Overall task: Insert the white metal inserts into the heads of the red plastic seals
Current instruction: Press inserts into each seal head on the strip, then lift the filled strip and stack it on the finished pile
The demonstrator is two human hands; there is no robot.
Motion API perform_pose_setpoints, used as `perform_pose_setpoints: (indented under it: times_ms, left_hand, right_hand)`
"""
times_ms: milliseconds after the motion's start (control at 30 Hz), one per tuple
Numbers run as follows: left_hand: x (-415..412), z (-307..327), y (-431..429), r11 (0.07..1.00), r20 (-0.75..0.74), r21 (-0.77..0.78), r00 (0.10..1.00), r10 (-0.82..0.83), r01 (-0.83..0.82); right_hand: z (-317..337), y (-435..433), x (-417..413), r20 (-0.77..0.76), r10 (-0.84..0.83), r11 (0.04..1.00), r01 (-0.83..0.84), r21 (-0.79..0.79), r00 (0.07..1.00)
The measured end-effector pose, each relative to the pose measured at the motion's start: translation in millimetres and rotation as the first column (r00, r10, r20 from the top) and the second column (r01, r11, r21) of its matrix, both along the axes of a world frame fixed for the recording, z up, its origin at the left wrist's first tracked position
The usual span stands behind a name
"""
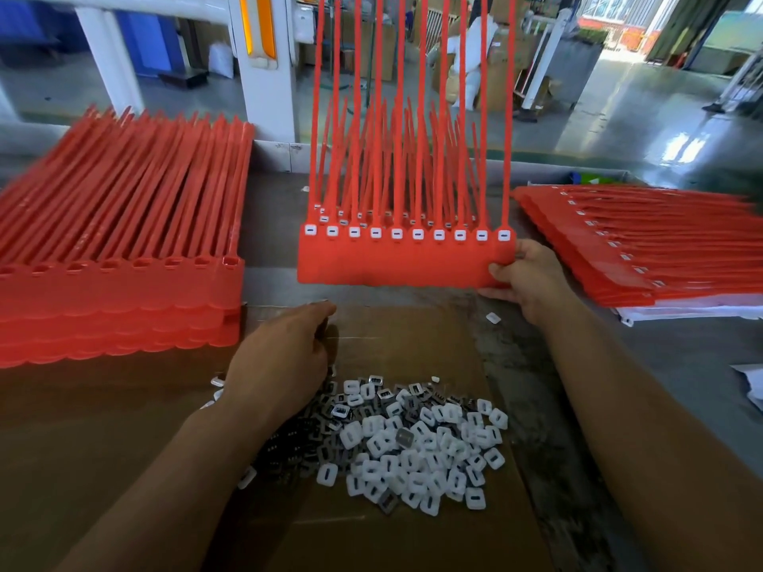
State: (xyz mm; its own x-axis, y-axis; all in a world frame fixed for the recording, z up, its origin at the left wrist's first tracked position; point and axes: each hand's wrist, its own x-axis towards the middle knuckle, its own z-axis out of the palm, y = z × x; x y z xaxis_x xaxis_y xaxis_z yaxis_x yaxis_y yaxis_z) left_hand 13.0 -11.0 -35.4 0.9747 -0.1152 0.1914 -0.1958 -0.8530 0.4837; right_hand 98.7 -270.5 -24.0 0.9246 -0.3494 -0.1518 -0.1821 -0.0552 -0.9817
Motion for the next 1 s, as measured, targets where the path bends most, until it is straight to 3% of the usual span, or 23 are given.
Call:
perform_pose_setpoints:
  times_ms: [433,500,567,633,767,833,867,933,1000]
  left_hand:
    - [-0.1,-0.5,0.6,1.000,-0.001,0.002,1.000,0.001,-0.001]
    - [-0.2,-0.2,0.8,1.000,-0.005,0.010,1.000,-0.007,0.007]
    - [-0.2,0.2,1.0,1.000,-0.004,0.009,1.000,-0.012,0.012]
    - [-0.4,0.4,0.6,1.000,-0.005,0.007,1.000,-0.011,0.011]
    - [-0.5,0.7,0.2,1.000,-0.002,0.017,1.000,-0.017,0.017]
    - [-0.4,0.8,-0.2,1.000,-0.005,0.024,1.000,-0.016,0.016]
    - [-0.4,0.9,-0.2,1.000,-0.007,0.025,1.000,-0.012,0.012]
    - [-0.8,1.3,0.1,1.000,-0.010,0.025,1.000,-0.012,0.013]
    - [-1.0,1.6,0.0,1.000,-0.008,0.022,1.000,-0.017,0.017]
  right_hand:
    - [-5.7,8.5,22.3,-0.028,-0.186,0.982,0.187,0.034,0.982]
    - [-9.9,5.7,22.1,-0.011,-0.193,0.976,0.191,-0.100,0.981]
    - [-11.8,0.2,20.0,0.008,-0.165,0.847,0.146,-0.510,0.986]
    - [-16.5,-5.0,15.4,0.049,-0.138,0.657,0.129,-0.743,0.989]
    - [-22.6,-1.5,-1.2,0.238,0.032,0.521,0.187,-0.832,0.971]
    - [-20.2,5.0,-8.1,0.296,0.209,0.516,0.152,-0.843,0.932]
    - [-17.9,9.7,-10.8,0.272,0.310,0.509,0.083,-0.857,0.911]
    - [-16.5,18.7,-12.3,0.136,0.482,0.393,-0.075,-0.916,0.865]
    - [-19.5,24.2,-9.2,0.063,0.519,0.289,-0.105,-0.952,0.852]
